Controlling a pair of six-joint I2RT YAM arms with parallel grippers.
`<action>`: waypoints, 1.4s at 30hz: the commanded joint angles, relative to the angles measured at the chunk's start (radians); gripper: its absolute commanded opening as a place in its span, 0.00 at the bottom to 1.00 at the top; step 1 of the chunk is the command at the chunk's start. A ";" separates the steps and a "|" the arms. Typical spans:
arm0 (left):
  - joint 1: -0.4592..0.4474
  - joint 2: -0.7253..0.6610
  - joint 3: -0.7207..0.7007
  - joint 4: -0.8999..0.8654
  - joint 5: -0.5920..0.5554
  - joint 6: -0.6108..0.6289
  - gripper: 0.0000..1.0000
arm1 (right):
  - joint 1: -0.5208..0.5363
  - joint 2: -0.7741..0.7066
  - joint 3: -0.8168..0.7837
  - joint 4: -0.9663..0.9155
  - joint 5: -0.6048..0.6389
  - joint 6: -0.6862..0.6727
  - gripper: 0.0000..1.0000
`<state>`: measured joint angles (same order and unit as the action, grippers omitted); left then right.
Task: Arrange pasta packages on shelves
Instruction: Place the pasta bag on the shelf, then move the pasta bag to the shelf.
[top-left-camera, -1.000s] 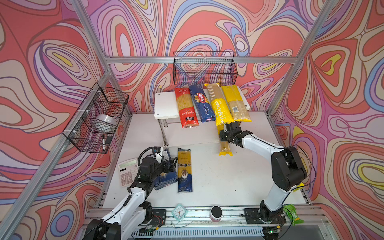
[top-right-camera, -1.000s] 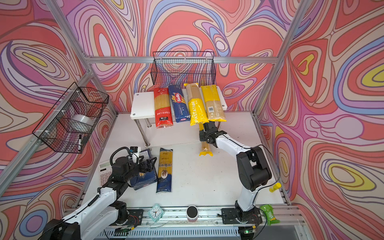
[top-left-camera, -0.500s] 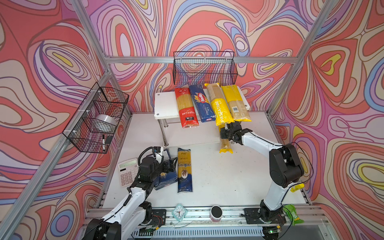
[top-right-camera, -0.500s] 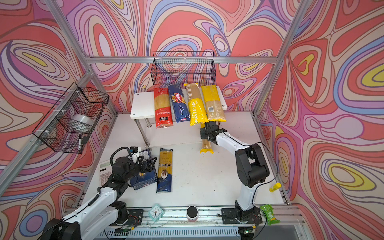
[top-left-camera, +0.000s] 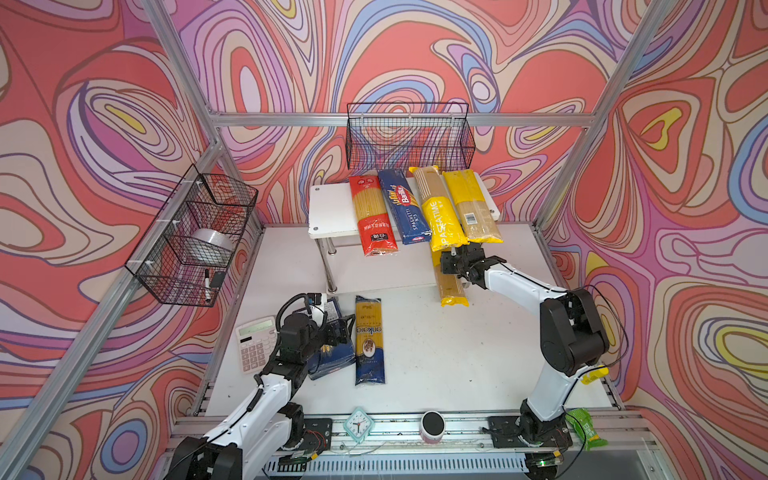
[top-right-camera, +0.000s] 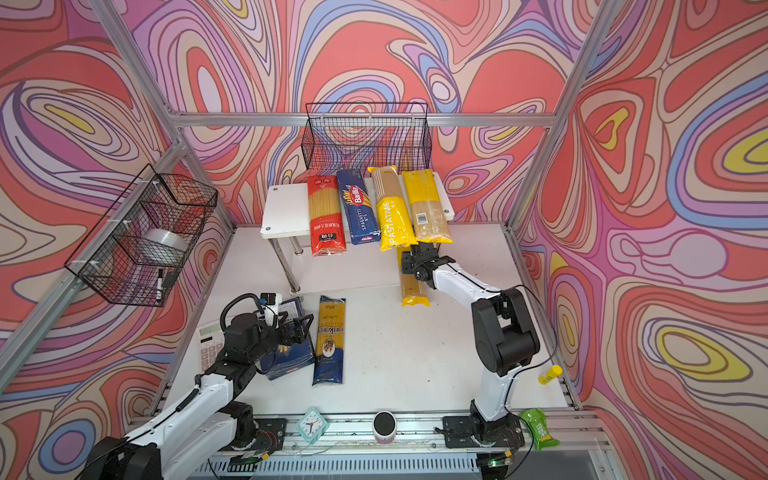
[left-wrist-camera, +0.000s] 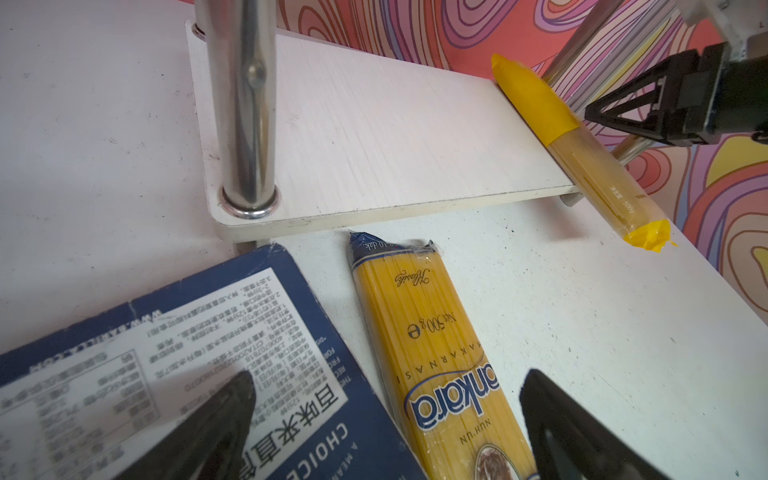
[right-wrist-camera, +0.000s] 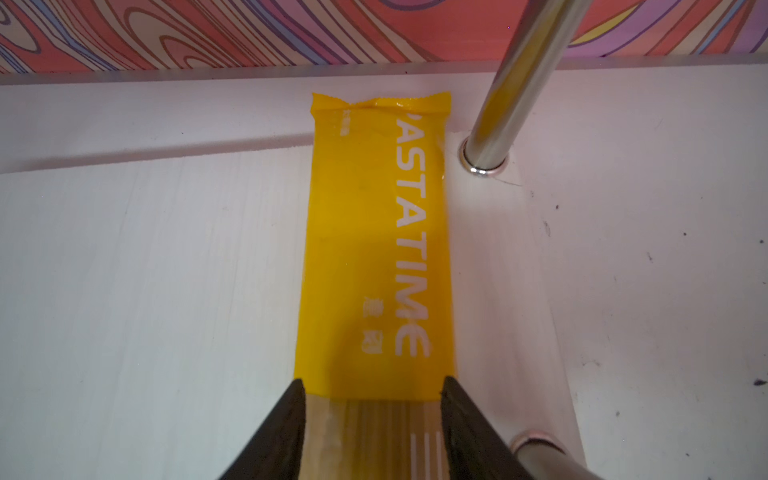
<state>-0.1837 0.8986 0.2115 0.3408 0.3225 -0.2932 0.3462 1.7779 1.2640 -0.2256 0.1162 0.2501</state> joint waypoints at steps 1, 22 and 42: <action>0.001 0.005 0.023 0.015 0.015 -0.014 1.00 | -0.003 -0.106 -0.066 0.004 -0.040 0.065 0.56; 0.000 0.013 0.027 0.003 0.010 -0.020 1.00 | 0.007 -0.487 -0.434 -0.130 -0.393 0.227 0.57; 0.001 0.010 0.026 0.004 0.008 -0.020 1.00 | 0.010 -0.417 -0.565 0.133 -0.504 0.349 0.55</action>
<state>-0.1837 0.9058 0.2153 0.3408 0.3252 -0.2970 0.3504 1.3392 0.6971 -0.1619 -0.3870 0.5644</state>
